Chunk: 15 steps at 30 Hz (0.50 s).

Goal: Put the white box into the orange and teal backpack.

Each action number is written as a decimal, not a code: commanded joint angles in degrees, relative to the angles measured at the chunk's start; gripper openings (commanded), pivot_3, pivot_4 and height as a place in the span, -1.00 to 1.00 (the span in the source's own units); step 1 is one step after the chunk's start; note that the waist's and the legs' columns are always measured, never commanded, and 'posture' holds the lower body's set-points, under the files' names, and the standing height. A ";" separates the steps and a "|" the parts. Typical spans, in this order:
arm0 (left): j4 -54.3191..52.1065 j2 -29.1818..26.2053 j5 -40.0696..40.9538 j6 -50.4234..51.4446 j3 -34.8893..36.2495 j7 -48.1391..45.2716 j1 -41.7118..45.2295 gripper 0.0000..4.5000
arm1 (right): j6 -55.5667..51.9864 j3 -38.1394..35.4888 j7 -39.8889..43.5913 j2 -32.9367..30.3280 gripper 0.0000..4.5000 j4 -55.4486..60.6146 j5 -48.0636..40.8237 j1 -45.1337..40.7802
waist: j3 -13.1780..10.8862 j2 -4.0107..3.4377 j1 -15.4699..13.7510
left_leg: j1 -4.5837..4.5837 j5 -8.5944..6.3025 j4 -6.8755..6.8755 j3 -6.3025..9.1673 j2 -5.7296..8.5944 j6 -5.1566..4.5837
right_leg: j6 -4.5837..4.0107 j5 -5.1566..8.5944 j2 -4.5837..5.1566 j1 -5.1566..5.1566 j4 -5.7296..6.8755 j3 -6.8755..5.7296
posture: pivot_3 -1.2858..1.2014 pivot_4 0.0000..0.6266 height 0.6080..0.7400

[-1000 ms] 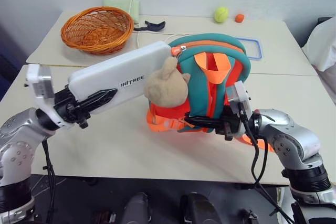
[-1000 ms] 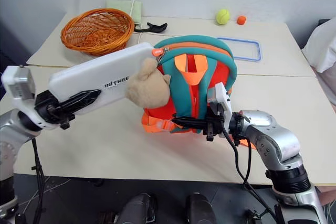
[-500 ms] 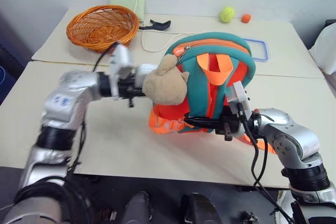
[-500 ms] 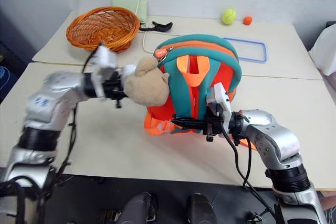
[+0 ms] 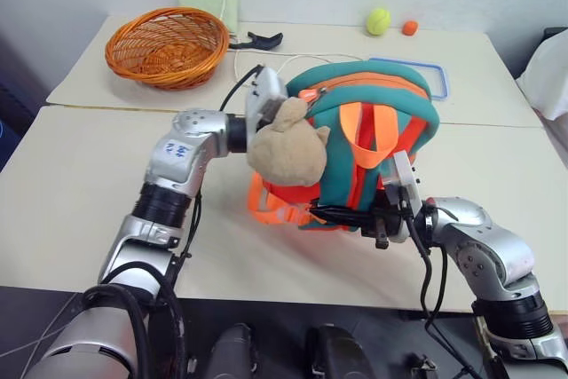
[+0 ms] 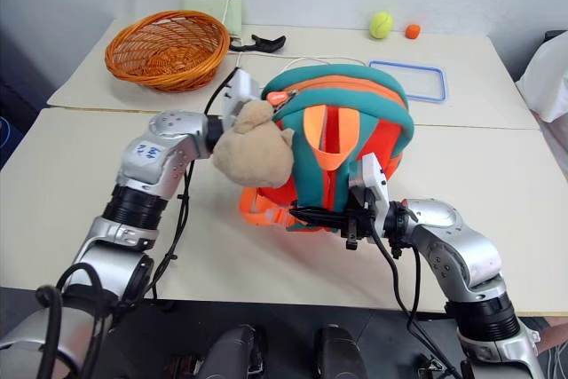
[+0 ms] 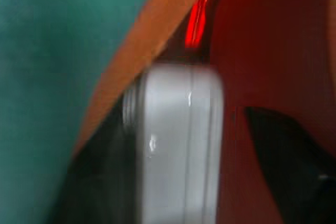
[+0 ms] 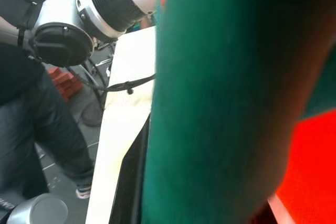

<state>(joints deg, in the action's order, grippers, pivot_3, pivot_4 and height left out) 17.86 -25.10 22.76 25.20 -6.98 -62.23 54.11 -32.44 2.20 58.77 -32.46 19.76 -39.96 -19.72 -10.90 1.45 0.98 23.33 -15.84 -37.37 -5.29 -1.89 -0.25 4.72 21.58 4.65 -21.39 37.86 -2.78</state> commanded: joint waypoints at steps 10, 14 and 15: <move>-10.48 -23.04 6.28 1.14 10.15 -17.54 -9.67 0.98 | 2.98 -2.52 -3.99 3.93 -0.96 0.18 -0.43 -0.19 | -0.02 -0.01 0.04 | -0.02 0.04 0.12 0.03 -0.02 0.06 | -0.02 0.01 0.00 -0.01 0.12 0.00 | 0.03 -0.52 1.00; -27.69 -18.89 14.21 6.12 14.73 -9.70 -14.95 0.98 | 3.55 -2.36 -3.48 3.97 -0.96 -1.46 0.28 -1.10 | -0.02 0.00 -0.89 | 0.02 -0.05 -0.03 0.14 0.17 -0.19 | -0.01 0.01 0.27 0.12 0.04 -0.01 | 0.03 -0.52 1.00; -30.05 -18.39 14.95 6.69 15.04 -8.45 -15.66 0.98 | 3.64 -2.27 -3.35 3.86 -0.96 -1.69 0.34 -1.20 | -0.02 0.00 -0.83 | 0.00 -0.08 -0.03 0.15 0.20 -0.24 | 0.01 0.00 0.31 0.17 0.05 -0.02 | 0.03 -0.52 1.00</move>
<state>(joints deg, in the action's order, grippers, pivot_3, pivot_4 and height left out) -6.57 -43.72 34.76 30.78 6.23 -73.17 38.67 -30.05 1.41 54.99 -28.37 17.39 -39.32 -20.31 -10.92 1.45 0.15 23.34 -15.93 -37.38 -5.15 -1.68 -0.51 4.76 21.56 4.96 -21.21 37.91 -2.79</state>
